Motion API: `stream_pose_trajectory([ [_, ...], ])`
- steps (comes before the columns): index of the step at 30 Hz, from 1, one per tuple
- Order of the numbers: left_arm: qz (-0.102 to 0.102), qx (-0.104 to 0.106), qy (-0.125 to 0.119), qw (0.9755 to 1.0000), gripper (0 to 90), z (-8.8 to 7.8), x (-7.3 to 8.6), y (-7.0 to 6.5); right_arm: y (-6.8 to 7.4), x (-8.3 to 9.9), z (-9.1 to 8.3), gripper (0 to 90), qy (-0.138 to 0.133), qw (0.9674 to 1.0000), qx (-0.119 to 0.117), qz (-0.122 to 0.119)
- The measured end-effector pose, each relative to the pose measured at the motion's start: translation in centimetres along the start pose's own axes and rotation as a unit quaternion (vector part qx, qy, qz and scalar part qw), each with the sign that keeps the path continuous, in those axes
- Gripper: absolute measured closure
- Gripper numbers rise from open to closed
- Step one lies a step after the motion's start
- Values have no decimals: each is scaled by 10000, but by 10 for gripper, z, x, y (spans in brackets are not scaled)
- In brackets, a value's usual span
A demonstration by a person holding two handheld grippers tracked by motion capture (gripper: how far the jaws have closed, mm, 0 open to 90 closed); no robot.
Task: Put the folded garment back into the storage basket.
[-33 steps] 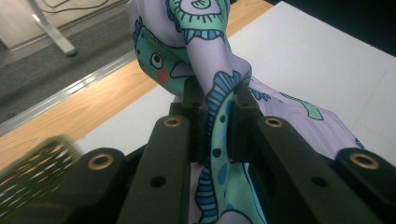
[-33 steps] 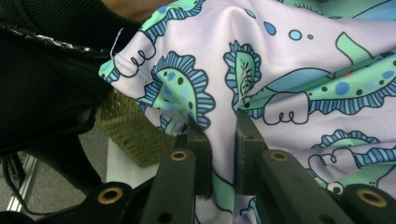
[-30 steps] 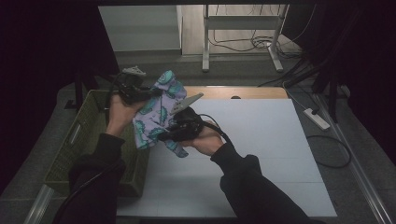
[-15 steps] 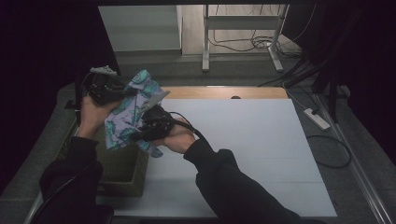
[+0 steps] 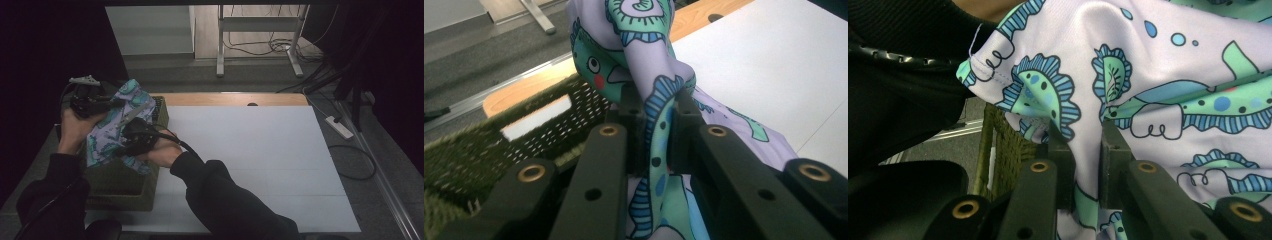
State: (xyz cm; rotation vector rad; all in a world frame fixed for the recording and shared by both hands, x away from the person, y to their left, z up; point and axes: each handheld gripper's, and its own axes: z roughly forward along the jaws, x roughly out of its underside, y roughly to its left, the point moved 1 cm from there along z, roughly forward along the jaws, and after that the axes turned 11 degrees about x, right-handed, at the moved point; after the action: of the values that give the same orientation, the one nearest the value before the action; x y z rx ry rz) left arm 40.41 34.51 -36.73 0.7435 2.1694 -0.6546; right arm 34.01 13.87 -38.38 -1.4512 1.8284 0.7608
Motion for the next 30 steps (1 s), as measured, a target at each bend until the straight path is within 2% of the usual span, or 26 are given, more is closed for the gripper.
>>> stream_pose_trajectory([
  [7, -87, -59, 98, 9999, 805, 0, 16, 10, 8, 2, 26, 795, 120, 9999, 66, -44],
  [16, -267, -95, 135, 9995, 802, 19, 40, 23, 6, 21, 45, 791, 312, 9991, 272, -63],
  [23, -395, -101, 252, 9989, 797, 33, 55, 30, 6, 35, 57, 782, 480, 9979, 424, -131],
  [25, -484, -274, 323, 9979, 746, 35, 58, 33, 7, 38, 59, 730, 539, 9972, 481, -212],
  [26, -552, -493, 399, 9965, 697, 36, 59, 35, 8, 38, 60, 702, 537, 9973, 456, -203],
  [27, -583, -615, 436, 9954, 586, 36, 60, 36, 8, 38, 59, 659, 499, 9979, 382, -158],
  [29, -672, -951, 562, 9916, 519, 35, 62, 39, 9, 37, 56, 566, 431, 9983, 366, -134],
  [30, -713, -1050, 530, 9905, 489, 33, 62, 41, 10, 36, 54, 535, 391, 9984, 376, -126],
])
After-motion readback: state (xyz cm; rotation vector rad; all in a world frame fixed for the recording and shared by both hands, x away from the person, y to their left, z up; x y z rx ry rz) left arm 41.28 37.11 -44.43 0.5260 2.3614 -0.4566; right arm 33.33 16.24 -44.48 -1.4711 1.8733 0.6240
